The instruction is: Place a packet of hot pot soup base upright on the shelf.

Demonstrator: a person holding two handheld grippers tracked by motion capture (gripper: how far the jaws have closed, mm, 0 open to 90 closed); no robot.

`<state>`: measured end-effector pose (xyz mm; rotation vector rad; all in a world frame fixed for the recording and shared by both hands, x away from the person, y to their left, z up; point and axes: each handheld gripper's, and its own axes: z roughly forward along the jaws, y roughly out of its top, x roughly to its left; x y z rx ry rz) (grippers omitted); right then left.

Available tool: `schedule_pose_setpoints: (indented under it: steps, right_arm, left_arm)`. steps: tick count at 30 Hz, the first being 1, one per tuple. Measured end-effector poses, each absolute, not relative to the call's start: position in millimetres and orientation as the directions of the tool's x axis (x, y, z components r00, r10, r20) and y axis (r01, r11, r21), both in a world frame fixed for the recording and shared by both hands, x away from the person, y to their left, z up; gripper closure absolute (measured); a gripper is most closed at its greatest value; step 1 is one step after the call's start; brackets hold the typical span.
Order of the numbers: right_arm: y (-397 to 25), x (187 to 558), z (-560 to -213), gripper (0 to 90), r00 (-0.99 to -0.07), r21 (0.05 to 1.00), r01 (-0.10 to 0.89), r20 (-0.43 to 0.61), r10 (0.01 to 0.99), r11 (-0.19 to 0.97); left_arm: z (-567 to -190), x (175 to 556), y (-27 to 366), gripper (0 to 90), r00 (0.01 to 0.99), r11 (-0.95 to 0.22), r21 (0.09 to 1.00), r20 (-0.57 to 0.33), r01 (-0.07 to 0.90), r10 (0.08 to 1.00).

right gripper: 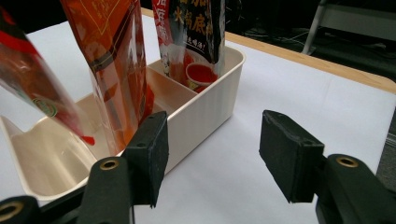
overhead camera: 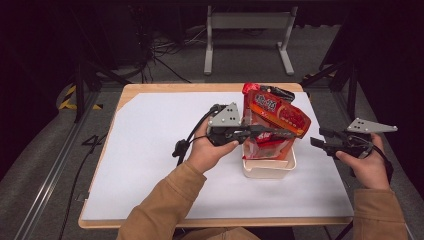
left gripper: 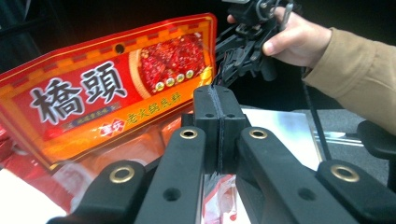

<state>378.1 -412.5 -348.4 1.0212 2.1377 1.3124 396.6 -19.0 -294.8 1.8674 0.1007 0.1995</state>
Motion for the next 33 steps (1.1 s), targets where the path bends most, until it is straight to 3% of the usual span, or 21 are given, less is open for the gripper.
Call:
schedule_pose_setpoints:
  steps: [33]
  right_arm:
    - [-411,380,-350,42.4,-0.641,0.884,0.370,0.022,0.767,0.285]
  left_arm:
    - [-321,401,-41,90.0,0.992,-0.319,0.948,0.054,-0.016,0.110]
